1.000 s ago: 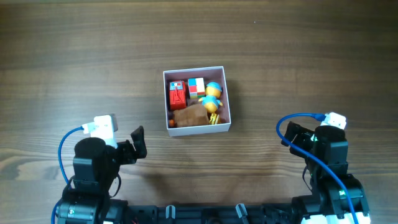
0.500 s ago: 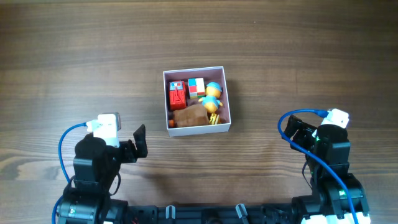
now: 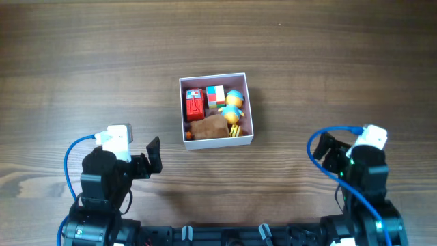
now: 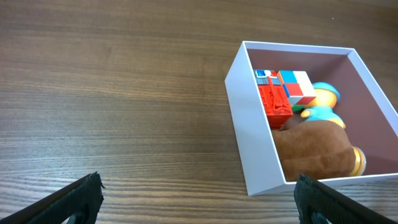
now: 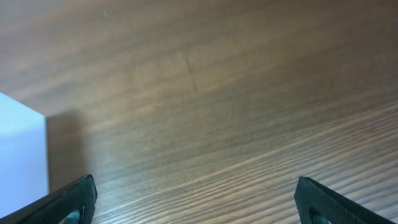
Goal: Pack container
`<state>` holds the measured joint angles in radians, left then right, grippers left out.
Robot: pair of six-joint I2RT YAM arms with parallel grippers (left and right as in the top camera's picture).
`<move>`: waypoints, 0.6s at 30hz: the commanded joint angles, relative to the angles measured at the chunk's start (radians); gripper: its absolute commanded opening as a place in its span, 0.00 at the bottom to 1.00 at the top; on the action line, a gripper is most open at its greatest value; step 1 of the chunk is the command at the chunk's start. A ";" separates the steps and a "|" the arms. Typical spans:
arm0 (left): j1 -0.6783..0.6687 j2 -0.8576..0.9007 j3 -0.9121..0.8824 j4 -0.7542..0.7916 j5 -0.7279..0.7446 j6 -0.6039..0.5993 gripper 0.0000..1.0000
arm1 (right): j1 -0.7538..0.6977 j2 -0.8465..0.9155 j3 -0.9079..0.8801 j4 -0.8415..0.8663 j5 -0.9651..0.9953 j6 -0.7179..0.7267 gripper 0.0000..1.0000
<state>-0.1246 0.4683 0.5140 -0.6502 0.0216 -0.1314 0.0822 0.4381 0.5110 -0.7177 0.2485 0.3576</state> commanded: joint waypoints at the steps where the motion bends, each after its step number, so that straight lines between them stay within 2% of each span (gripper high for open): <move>1: -0.006 -0.001 -0.005 0.003 0.008 0.023 1.00 | -0.001 -0.193 -0.018 -0.008 -0.097 -0.096 1.00; 3: -0.006 -0.001 -0.005 0.003 0.008 0.023 1.00 | -0.001 -0.353 -0.085 0.023 -0.193 -0.227 1.00; 5: -0.006 -0.001 -0.005 0.003 0.008 0.023 1.00 | -0.001 -0.435 -0.151 0.108 -0.245 -0.301 1.00; 9: -0.006 -0.001 -0.005 0.003 0.008 0.023 1.00 | -0.001 -0.435 -0.311 0.491 -0.308 -0.361 1.00; 11: -0.006 -0.001 -0.005 0.003 0.008 0.023 1.00 | -0.001 -0.435 -0.430 0.744 -0.306 -0.362 1.00; 13: -0.006 -0.001 -0.005 0.003 0.008 0.023 1.00 | -0.001 -0.435 -0.502 0.872 -0.306 -0.361 1.00; 18: -0.006 -0.001 -0.005 0.003 0.008 0.023 1.00 | -0.001 -0.435 -0.506 0.735 -0.294 -0.353 1.00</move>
<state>-0.1246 0.4721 0.5129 -0.6498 0.0212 -0.1314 0.0822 0.0147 0.0059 0.0750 -0.0338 0.0082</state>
